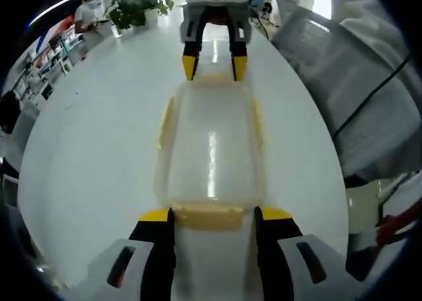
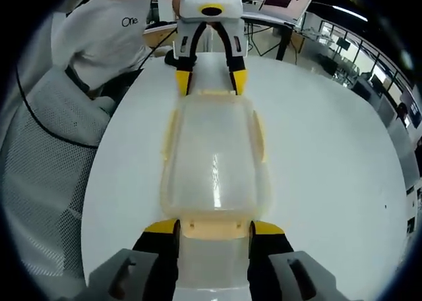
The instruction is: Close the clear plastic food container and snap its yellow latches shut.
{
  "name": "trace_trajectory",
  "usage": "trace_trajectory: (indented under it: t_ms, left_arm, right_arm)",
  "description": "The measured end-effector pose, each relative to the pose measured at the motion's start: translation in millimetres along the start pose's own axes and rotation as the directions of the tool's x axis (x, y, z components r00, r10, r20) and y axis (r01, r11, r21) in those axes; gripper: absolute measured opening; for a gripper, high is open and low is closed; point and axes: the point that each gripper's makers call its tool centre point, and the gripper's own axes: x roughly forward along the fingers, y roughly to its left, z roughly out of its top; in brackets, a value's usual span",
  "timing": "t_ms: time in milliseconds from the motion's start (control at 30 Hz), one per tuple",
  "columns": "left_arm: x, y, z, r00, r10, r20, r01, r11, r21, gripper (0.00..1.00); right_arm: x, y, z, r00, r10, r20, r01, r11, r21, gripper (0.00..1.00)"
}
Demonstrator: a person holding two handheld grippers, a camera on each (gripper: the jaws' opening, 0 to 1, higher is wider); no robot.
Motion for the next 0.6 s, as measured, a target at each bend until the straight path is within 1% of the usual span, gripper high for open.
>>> trace_trajectory:
  t_ms: [200, 300, 433, 600]
  left_arm:
    - [-0.2, -0.3, -0.5, 1.000, -0.007, -0.010, 0.007, 1.000, 0.014, 0.45]
    - [-0.8, 0.2, -1.2, 1.000, -0.010, -0.017, 0.010, 1.000, 0.022, 0.39]
    - [-1.0, -0.3, -0.9, 1.000, -0.010, -0.021, 0.010, 1.000, 0.027, 0.39]
    - [-1.0, -0.4, -0.2, 1.000, -0.003, -0.021, 0.003, 1.000, 0.007, 0.39]
  right_arm:
    - [0.2, -0.2, -0.6, 1.000, 0.004, -0.010, -0.004, 1.000, -0.009, 0.38]
    - [0.0, 0.0, -1.2, 1.000, 0.010, -0.014, -0.010, 1.000, -0.017, 0.38]
    - [-0.1, 0.5, -1.1, 1.000, 0.010, -0.019, -0.011, 1.000, -0.020, 0.38]
    - [0.2, 0.5, -1.0, 1.000, 0.009, -0.025, -0.009, 1.000, -0.018, 0.38]
